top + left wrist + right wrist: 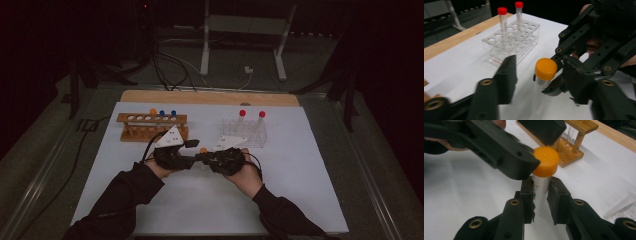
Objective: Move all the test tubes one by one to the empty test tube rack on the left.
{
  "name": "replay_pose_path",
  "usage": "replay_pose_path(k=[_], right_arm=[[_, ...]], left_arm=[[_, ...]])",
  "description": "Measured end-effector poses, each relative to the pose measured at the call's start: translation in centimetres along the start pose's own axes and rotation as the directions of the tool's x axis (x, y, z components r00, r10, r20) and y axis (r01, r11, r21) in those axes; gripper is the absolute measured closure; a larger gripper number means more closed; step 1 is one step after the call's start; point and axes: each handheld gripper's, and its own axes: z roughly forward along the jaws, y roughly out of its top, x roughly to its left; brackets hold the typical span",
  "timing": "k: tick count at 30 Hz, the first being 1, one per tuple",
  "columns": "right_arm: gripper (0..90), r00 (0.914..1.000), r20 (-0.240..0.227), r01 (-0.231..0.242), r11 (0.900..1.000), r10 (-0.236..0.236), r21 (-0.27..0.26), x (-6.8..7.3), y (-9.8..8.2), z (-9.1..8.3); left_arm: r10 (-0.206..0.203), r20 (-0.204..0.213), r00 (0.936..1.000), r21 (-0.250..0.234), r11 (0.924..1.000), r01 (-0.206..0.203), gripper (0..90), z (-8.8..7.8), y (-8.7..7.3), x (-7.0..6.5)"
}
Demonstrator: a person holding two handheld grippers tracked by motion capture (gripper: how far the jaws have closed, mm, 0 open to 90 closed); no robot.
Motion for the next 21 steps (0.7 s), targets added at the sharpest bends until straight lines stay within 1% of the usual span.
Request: replay_pose_path(k=[4,7,8,9,13,14,17,19,20,21], right_arm=[[75.6,1.0,-0.001,-0.002,1.0,0.002,0.0,-0.02,0.03,-0.03],[75.6,1.0,0.0,-0.005,1.0,0.005,0.002,-0.11,0.03,-0.03],[75.7,1.0,-0.001,-0.009,1.0,0.009,0.002,-0.14,0.01,-0.03],[75.6,0.9999,-0.002,-0.012,1.0,0.012,0.0,-0.17,-0.02,-0.02],[75.6,0.9999,-0.002,-0.016,1.0,0.016,-0.003,-0.23,-0.14,-0.07],[75.5,0.9998,-0.005,-0.02,1.0,0.02,-0.006,-0.26,-0.16,-0.08],[75.3,0.9997,-0.005,-0.023,1.0,0.023,-0.016,-0.29,-0.2,-0.14],[74.3,0.9994,-0.012,-0.032,0.999,0.031,-0.025,-0.39,-0.21,-0.24],[71.9,0.9993,-0.013,-0.037,0.999,0.036,-0.033,-0.42,-0.21,-0.31],[68.5,0.9991,-0.013,-0.04,0.999,0.039,-0.036,-0.5,-0.21,-0.39]], left_arm=[[0.014,0.013,0.9998,0.001,0.9999,-0.014,60.6,0.34,-0.11,0.01],[0.016,0.018,0.9997,0.001,0.9999,-0.016,66.6,0.53,-0.07,-0.04],[0.013,0.027,0.9996,0.004,0.9999,-0.013,68.3,0.59,-0.03,-0.04],[0.021,0.024,0.9995,0.007,0.9998,-0.021,70.4,0.61,-0.01,-0.07],[0.024,0.029,0.9993,0.009,0.9997,-0.024,71.6,0.67,0.07,-0.04],[0.033,0.029,0.9991,0.011,0.9994,-0.033,71.7,0.66,0.1,-0.02],[0.043,0.023,0.9988,0.007,0.999,-0.043,71.9,0.62,0.23,-0.11],[0.04,0.025,0.9989,0.005,0.9992,-0.04,71.9,0.47,0.38,0.01],[0.041,0.018,0.999,0.005,0.9991,-0.041,71.9,0.36,0.45,0.06],[0.038,0.022,0.999,0.006,0.9992,-0.038,72.0,0.23,0.5,0.17]])
